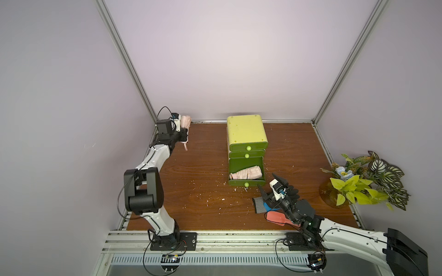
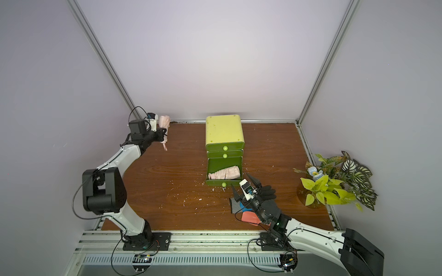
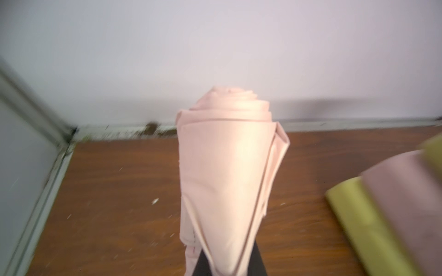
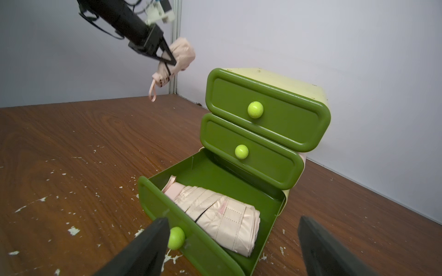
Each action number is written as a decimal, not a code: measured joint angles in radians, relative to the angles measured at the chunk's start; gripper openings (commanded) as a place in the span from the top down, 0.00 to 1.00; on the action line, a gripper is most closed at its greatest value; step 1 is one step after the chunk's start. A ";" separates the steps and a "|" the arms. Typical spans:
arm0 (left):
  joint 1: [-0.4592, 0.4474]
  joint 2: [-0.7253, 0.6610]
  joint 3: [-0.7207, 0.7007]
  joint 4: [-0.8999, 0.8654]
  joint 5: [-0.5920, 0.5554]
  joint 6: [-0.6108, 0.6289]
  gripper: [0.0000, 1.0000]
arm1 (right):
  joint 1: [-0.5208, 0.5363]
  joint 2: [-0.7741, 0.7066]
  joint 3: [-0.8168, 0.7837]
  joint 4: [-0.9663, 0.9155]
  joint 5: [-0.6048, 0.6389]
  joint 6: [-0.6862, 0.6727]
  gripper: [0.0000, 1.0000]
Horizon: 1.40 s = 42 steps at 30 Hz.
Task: Place the umbrella in the drawer by color
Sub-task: Place the umbrella in the drawer.
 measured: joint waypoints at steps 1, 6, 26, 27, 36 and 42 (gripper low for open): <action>-0.039 -0.050 -0.036 0.067 0.019 -0.025 1.00 | -0.002 0.017 0.000 0.004 0.006 -0.006 0.06; -0.250 -0.254 -0.235 0.311 0.043 -0.139 0.96 | -0.005 0.053 0.056 -0.092 0.011 0.005 0.07; -0.760 -0.674 -0.695 0.392 -0.258 -0.042 0.97 | -0.008 0.224 0.801 -0.807 -0.244 0.293 0.01; -0.760 -0.684 -0.701 0.402 -0.245 -0.044 0.97 | -0.008 0.244 0.814 -0.825 -0.248 0.296 0.01; -0.767 -0.718 -0.748 0.467 -0.135 -0.056 0.98 | -0.014 0.354 0.971 -0.922 -0.325 0.309 0.01; -0.782 -0.717 -0.752 0.474 -0.101 -0.059 0.97 | -0.023 0.383 1.019 -0.977 -0.327 0.309 0.01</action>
